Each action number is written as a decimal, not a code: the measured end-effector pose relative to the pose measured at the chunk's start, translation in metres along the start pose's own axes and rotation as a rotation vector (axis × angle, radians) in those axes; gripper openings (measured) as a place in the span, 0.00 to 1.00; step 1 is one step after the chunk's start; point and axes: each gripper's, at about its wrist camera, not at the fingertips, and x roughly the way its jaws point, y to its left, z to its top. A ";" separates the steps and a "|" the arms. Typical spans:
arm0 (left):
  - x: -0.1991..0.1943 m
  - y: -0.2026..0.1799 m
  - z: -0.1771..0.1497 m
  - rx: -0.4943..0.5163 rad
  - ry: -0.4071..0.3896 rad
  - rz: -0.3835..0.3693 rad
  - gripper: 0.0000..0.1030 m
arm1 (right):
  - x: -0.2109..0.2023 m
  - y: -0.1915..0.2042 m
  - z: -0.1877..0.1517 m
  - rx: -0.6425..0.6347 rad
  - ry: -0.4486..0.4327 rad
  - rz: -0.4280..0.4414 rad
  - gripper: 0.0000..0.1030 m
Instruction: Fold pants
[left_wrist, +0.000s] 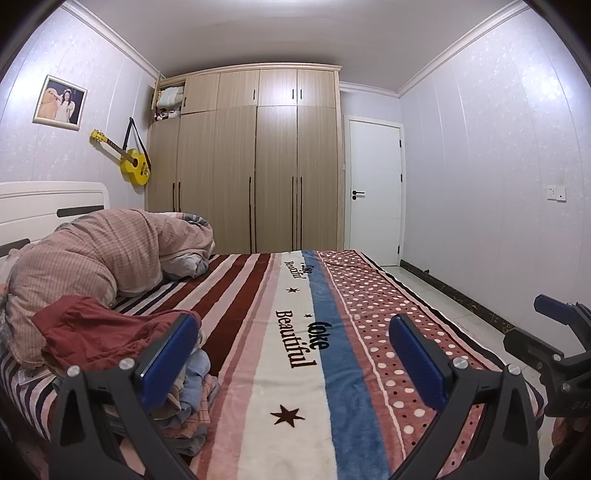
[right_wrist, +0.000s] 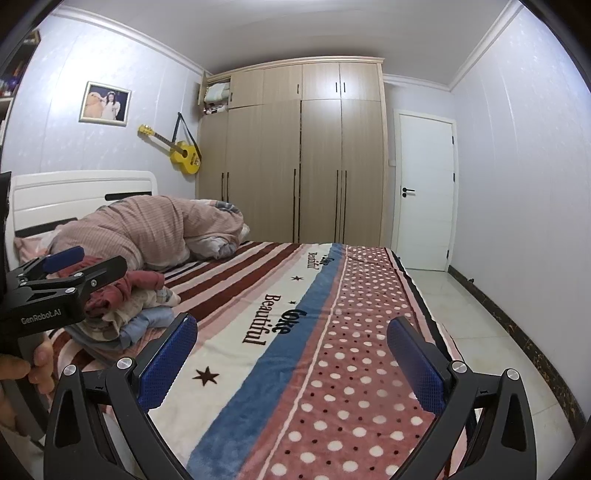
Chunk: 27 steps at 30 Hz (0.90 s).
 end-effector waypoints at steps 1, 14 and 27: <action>-0.001 0.000 0.000 -0.001 0.000 -0.001 0.99 | 0.000 0.000 0.000 0.001 0.000 0.000 0.99; -0.002 -0.001 0.001 0.000 -0.001 -0.003 0.99 | -0.002 0.001 -0.001 0.005 -0.001 -0.002 0.99; -0.002 -0.001 0.000 0.000 -0.001 -0.006 0.99 | -0.006 0.002 -0.001 0.009 0.001 -0.004 0.99</action>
